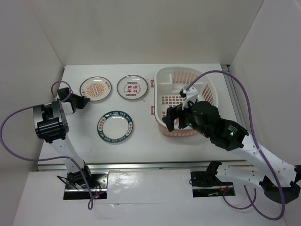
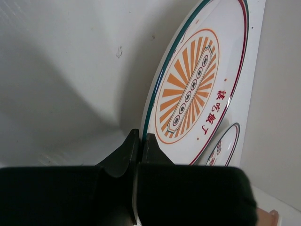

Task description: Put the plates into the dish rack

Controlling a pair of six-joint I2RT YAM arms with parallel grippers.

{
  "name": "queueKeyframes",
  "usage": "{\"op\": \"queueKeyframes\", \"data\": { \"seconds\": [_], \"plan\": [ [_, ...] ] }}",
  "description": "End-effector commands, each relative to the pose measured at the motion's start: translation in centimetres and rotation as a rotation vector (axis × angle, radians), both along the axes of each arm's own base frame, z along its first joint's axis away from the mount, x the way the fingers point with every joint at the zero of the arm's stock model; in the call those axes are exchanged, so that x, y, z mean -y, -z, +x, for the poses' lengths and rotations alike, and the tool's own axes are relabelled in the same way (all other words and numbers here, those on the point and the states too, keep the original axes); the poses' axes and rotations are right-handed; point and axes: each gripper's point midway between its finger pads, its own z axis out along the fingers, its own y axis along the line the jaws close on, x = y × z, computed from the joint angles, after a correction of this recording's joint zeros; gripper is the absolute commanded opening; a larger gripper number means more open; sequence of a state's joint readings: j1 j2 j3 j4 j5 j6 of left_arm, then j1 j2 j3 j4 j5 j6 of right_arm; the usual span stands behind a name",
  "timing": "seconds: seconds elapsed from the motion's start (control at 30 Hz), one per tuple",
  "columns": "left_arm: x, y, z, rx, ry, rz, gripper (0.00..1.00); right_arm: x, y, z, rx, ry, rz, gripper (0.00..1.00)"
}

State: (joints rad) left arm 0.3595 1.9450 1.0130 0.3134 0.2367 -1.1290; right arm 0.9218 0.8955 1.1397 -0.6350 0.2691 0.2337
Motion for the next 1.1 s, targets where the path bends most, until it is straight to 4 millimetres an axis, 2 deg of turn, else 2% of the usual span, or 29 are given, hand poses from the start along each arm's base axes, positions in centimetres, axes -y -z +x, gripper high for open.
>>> {"op": "queueKeyframes", "data": {
  "seconds": [0.0,0.03,0.1,0.13,0.2,0.23,0.3,0.33,0.37,0.43,0.47,0.5,0.57,0.6,0.63,0.67,0.7,0.77,0.8,0.83,0.9,0.93,1.0,1.03,1.07],
  "plan": [
    [-0.4,3.4,-2.0,-0.15,-0.005,-0.004,0.0,-0.8,-1.2,0.5,0.04,-0.01,0.052,1.0],
    [-0.3,3.4,-2.0,-0.147,0.002,-0.011,0.0,-0.9,-1.4,0.6,0.046,-0.01,0.059,1.0],
    [-0.4,2.0,-1.7,-0.1,0.007,0.014,0.0,-0.8,-1.4,1.0,0.058,0.007,0.065,1.0],
    [-0.5,-0.4,-1.3,-0.05,0.006,0.034,0.0,-0.9,-0.6,1.1,0.052,0.008,0.056,1.0],
    [-0.7,-2.6,-1.7,-0.038,0.003,0.089,0.0,-0.6,-1.1,1.9,0.07,0.065,0.103,1.0],
    [-0.7,-6.2,-1.6,0.023,0.001,0.139,0.0,-0.7,-0.4,2.0,0.068,0.066,0.099,1.0],
    [-0.5,-10.0,-1.8,0.073,0.002,0.24,0.0,-0.8,-1.4,2.5,0.101,0.078,0.143,1.0],
    [-0.5,-11.7,-2.3,0.095,0.0,0.266,0.0,-1.0,-1.1,2.5,0.099,0.068,0.145,1.0],
    [0.5,-16.1,-2.6,0.191,0.026,0.298,0.0,-1.1,-1.4,2.7,0.105,0.063,0.159,1.0],
    [1.8,-20.1,-3.5,0.28,0.09,0.356,0.0,-1.7,-1.9,2.8,0.121,0.033,0.175,1.0],
    [2.6,-21.3,-4.2,0.296,0.131,0.362,0.0,-1.9,-2.0,3.1,0.122,0.029,0.182,1.0],
    [4.2,-24.7,-5.3,0.373,0.217,0.392,0.0,-2.3,-3.1,3.4,0.154,0.004,0.198,1.0],
    [5.8,-26.1,-7.1,0.395,0.3,0.402,0.0,-3.0,-4.9,3.5,0.193,-0.043,0.23,1.0],
    [7.2,-27.2,-8.0,0.438,0.362,0.394,0.0,-3.3,-5.4,4.1,0.204,-0.055,0.235,1.0],
    [8.5,-28.7,-9.4,0.493,0.409,0.42,0.0,-4.4,-6.7,3.7,0.23,-0.134,0.265,1.0],
    [9.2,-29.0,-10.2,0.511,0.447,0.416,0.0,-4.9,-8.2,3.6,0.253,-0.172,0.294,1.0],
    [10.1,-29.7,-10.9,0.543,0.489,0.42,0.0,-5.5,-8.9,3.6,0.261,-0.209,0.309,1.0],
    [12.9,-29.7,-12.9,0.592,0.637,0.37,0.0,-7.3,-9.1,4.3,0.256,-0.29,0.303,1.0],
    [13.8,-31.0,-14.0,0.647,0.68,0.375,0.0,-7.7,-10.5,4.7,0.28,-0.313,0.309,1.0],
    [15.2,-31.2,-15.0,0.677,0.752,0.364,0.0,-8.6,-9.1,6.2,0.241,-0.33,0.287,1.0],
    [16.8,-32.6,-16.9,0.744,0.814,0.397,0.0,-8.2,-9.2,8.5,0.25,-0.309,0.288,1.0],
    [17.4,-32.9,-17.5,0.754,0.831,0.395,0.0,-8.8,-8.3,9.2,0.221,-0.344,0.3,1.0],
    [18.5,-33.2,-17.9,0.786,0.862,0.4,0.0,-8.9,-7.9,10.0,0.186,-0.39,0.32,1.0],
    [19.5,-33.3,-18.5,0.795,0.901,0.372,0.0,-8.6,-8.5,10.9,0.196,-0.387,0.355,1.0],
    [20.0,-33.5,-18.7,0.812,0.923,0.369,0.0,-8.7,-8.0,11.1,0.186,-0.402,0.367,1.0]
  ]
}}
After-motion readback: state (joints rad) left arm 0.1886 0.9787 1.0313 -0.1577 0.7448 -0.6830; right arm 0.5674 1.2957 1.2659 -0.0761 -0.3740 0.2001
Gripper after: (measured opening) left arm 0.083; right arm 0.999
